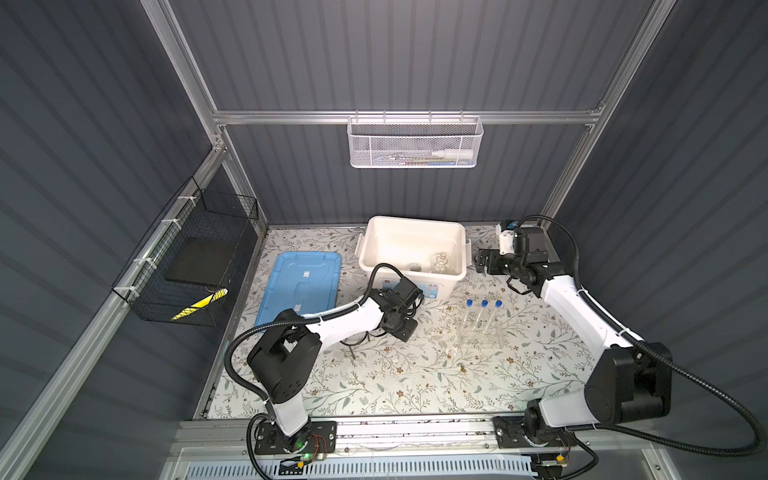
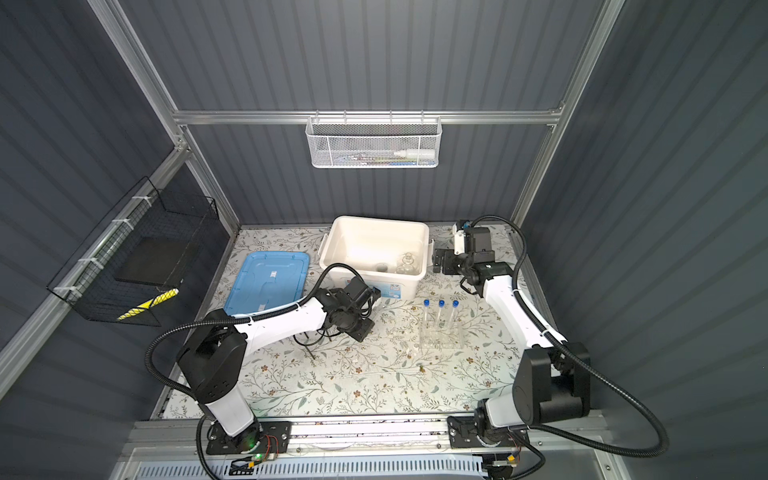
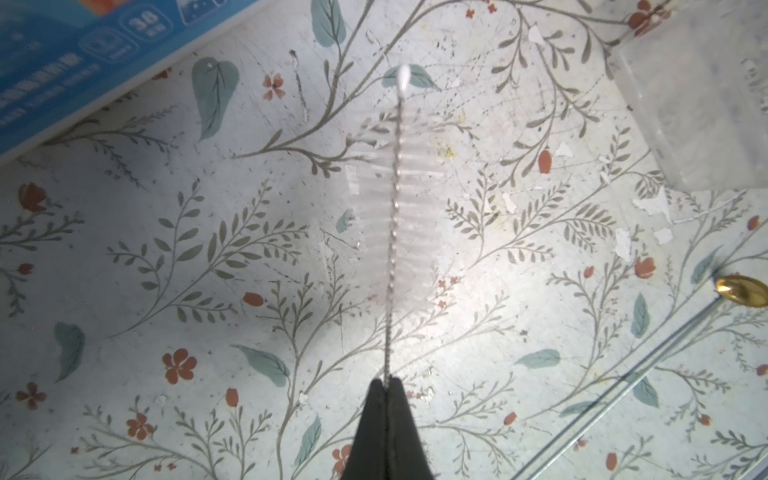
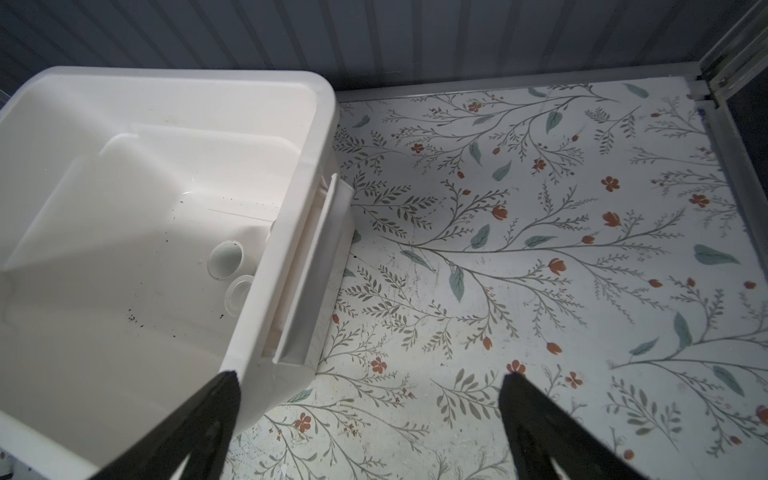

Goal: Organize the chemistry lab equipment
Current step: 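Lift the bottle brush with the left gripper and carry it over the bin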

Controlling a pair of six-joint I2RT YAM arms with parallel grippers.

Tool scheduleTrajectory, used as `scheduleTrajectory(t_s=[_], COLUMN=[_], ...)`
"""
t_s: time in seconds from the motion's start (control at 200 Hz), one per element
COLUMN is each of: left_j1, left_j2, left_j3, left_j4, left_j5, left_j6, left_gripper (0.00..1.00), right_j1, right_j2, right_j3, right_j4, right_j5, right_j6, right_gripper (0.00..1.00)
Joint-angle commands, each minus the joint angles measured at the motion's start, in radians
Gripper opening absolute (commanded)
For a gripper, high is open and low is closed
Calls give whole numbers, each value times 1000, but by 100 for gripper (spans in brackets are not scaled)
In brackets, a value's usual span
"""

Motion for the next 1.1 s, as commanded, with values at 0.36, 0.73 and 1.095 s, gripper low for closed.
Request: scheduleTrajectory(t_s=[0.36,0.73,1.095], left_j1=[-7,71,202], left_j2=[-126,-31,258], left_j3=[207,535,892], left_j4=[-134,-206,-233], left_j5=[41,-64,-35], left_j6=[199,438,649], left_gripper=[1,2,3], right_j1=[-6,-6,-2], right_j2=[-49,-45,-38], right_j3=[-20,-15,-8], right_j4=[43,60,63], right_j5=[-13,-58,-119], right_j6=[33,52,64], right_gripper=[99,99,98])
